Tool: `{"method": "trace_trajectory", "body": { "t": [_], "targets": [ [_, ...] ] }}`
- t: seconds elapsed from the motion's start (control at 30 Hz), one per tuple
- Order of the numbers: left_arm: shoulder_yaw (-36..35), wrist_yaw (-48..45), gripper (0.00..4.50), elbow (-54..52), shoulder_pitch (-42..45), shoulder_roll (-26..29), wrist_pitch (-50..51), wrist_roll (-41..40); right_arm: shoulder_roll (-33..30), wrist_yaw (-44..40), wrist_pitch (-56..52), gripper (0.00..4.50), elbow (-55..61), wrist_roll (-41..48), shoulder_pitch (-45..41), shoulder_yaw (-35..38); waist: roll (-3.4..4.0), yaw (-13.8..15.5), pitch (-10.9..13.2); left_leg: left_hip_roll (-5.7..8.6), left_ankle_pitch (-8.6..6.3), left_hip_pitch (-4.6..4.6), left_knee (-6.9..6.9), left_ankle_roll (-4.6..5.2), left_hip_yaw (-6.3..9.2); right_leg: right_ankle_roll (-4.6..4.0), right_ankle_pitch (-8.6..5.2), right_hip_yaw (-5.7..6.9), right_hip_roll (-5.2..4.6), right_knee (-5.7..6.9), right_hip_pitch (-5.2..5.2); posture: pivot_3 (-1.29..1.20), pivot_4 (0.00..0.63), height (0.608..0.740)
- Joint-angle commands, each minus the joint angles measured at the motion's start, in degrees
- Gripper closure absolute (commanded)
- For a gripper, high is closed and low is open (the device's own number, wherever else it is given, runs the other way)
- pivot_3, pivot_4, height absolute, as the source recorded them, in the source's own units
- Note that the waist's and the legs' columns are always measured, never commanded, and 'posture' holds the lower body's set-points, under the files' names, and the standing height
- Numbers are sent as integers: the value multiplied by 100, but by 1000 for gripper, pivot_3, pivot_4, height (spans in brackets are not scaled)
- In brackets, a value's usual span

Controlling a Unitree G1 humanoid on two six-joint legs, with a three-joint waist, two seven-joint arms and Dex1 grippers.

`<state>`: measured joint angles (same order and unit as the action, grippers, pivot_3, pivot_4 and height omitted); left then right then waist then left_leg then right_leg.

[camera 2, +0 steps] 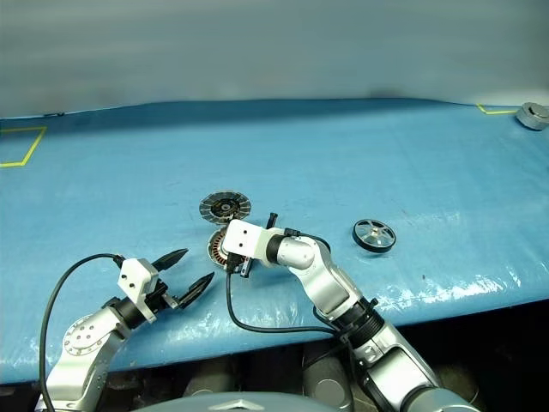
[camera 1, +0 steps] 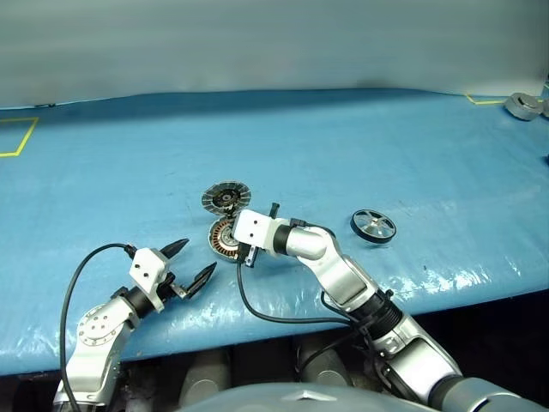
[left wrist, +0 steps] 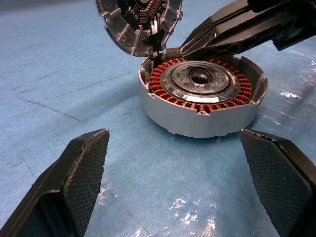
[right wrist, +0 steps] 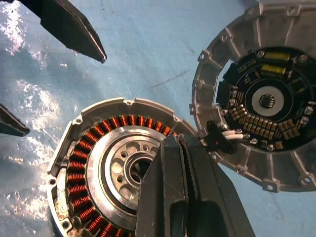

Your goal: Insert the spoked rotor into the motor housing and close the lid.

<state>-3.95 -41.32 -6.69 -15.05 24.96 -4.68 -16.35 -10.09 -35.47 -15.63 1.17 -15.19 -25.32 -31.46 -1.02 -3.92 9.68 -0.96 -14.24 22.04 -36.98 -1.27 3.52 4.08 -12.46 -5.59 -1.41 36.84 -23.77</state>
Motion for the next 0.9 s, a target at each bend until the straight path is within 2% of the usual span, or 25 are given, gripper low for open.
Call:
{"method": "trace_trajectory", "body": {
  "t": [0.03, 0.9],
  "targets": [
    [-24, -8, 0, -35, 12, 13, -131, 27, 19, -76, -58, 4455, 295, 109, -1, 83, 0, 0, 0, 0, 0, 0, 0, 0, 0, 0, 0, 0, 0, 0, 0, 0, 150, 740],
    [-47, 16, 0, -50, -14, 19, -128, 39, -30, 7, -259, 4455, -501, -228, 26, -133, -1, 0, -2, 0, 0, -7, -6, 0, 0, 0, 0, 0, 0, 2, 9, 0, 150, 740]
  ]
}}
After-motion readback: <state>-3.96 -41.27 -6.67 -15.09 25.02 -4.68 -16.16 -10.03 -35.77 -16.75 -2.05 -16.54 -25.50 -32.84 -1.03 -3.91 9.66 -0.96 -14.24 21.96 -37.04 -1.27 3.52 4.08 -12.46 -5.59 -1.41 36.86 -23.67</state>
